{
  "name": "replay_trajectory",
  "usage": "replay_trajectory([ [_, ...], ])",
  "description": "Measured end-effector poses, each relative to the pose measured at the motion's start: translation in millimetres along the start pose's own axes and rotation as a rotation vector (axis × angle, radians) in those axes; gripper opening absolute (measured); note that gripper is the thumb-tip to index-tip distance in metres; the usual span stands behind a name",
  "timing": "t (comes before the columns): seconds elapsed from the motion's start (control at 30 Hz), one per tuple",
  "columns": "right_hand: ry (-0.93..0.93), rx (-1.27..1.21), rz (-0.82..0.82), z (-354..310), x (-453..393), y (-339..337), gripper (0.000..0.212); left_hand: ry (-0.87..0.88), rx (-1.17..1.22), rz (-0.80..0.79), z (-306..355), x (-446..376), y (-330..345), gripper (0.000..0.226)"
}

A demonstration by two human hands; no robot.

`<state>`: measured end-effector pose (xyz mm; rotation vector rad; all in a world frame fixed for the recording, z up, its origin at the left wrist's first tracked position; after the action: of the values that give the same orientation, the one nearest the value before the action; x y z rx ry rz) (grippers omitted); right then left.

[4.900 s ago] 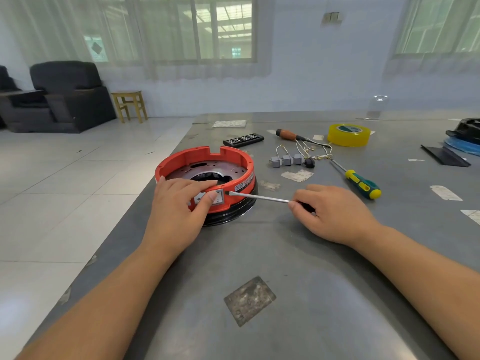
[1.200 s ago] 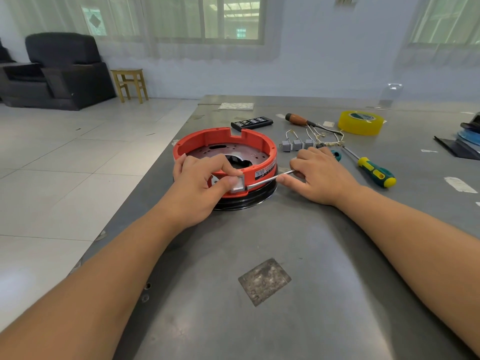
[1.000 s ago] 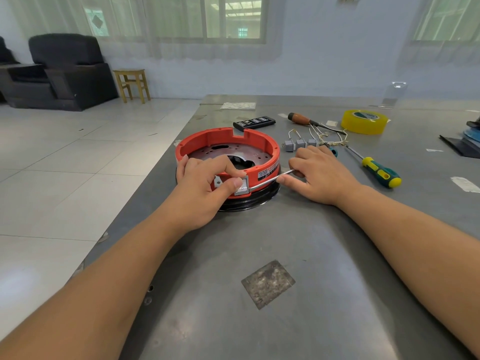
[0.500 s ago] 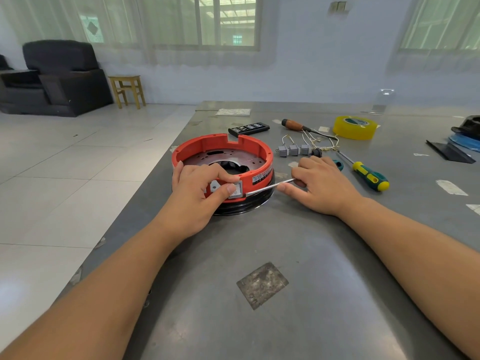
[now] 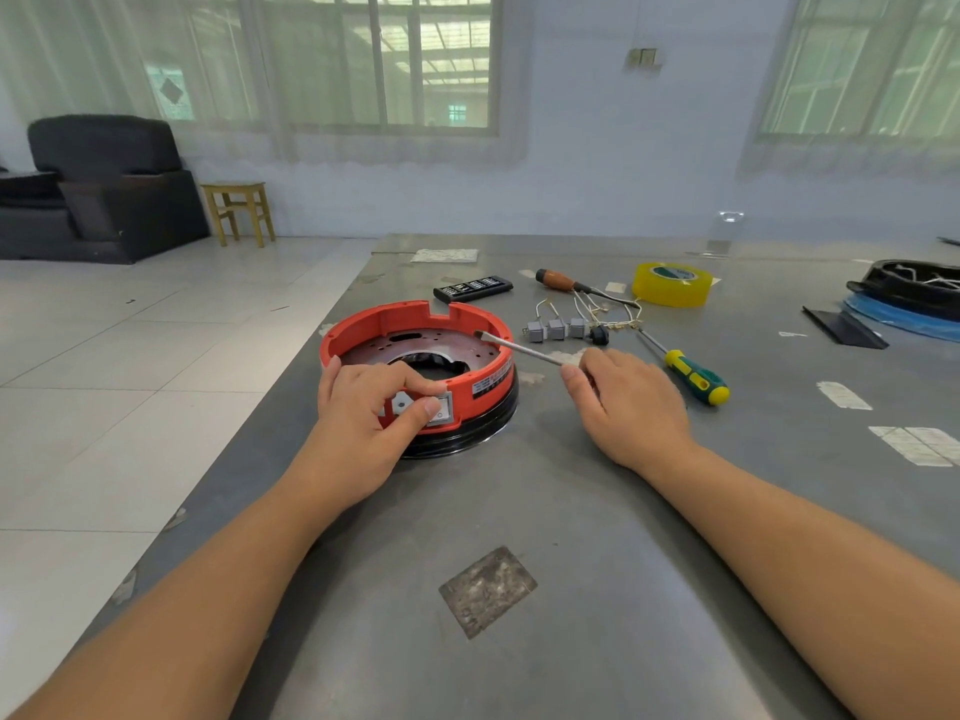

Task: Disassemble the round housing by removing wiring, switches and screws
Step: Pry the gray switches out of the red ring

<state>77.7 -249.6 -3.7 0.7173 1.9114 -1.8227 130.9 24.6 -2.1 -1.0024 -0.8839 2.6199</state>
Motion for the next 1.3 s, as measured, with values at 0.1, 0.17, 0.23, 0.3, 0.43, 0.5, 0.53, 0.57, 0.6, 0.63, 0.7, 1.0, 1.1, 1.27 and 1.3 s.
replay_trajectory([
  [0.1, 0.102, 0.079, 0.023, 6, 1, -5, 0.033, -0.004, -0.01, 0.006, -1, 0, 0, 0.019],
  [0.17, 0.166, 0.143, 0.006, 12, 2, -7, 0.026, -0.003, -0.008, 0.011, -1, 0, 0, 0.018],
  [0.23, 0.22, 0.193, -0.055, 18, 3, -5, 0.02, -0.006, -0.009, 0.011, -2, 0, 1, 0.018],
  [0.3, 0.238, 0.245, -0.117, 21, 5, -2, 0.016, -0.014, -0.018, 0.008, -2, 0, 1, 0.018],
  [0.43, 0.227, 0.331, -0.219, 17, 7, -2, 0.004, -0.011, -0.032, 0.001, -2, 0, 1, 0.02],
  [0.5, 0.215, 0.366, -0.261, 14, 7, -2, 0.005, 0.003, -0.03, 0.005, -2, 0, 0, 0.022],
  [0.53, 0.203, 0.382, -0.284, 12, 8, -1, 0.006, 0.009, -0.031, 0.008, -1, 0, 0, 0.022],
  [0.57, 0.192, 0.398, -0.306, 10, 9, 1, 0.007, 0.015, -0.033, 0.009, -1, -1, 1, 0.022],
  [0.6, 0.183, 0.412, -0.324, 8, 10, 3, 0.008, 0.018, -0.036, 0.01, -2, -1, 1, 0.022],
  [0.63, 0.176, 0.42, -0.336, 6, 12, 5, 0.009, 0.022, -0.038, 0.013, -2, -1, 1, 0.022],
  [0.7, 0.165, 0.43, -0.345, 4, 12, 7, 0.01, 0.029, -0.038, 0.017, -3, -1, 2, 0.022],
  [1.0, -0.017, 0.351, -0.063, -26, 8, -14, 0.041, 0.029, -0.01, 0.029, -6, -2, 1, 0.017],
  [1.1, -0.244, 0.034, 0.094, -72, 14, -26, 0.044, 0.023, 0.0, 0.031, -6, -3, 2, 0.015],
  [1.27, -0.446, -0.241, 0.097, -136, 23, -16, 0.052, 0.028, 0.009, 0.023, -5, -4, 2, 0.014],
  [1.3, -0.454, -0.255, 0.1, -142, 20, -14, 0.05, 0.02, 0.002, 0.018, -5, -5, 2, 0.011],
])
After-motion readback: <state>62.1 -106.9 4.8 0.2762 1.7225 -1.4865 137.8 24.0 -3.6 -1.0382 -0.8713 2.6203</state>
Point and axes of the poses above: each hand's wrist, its own x-axis away from the middle knuckle, its own y-axis out of the palm, z = x × y, the point moved 8 cm from there along -x, towards the middle knuckle, and after that the axes turned 1 degree about -y, right-handed, at the moved point
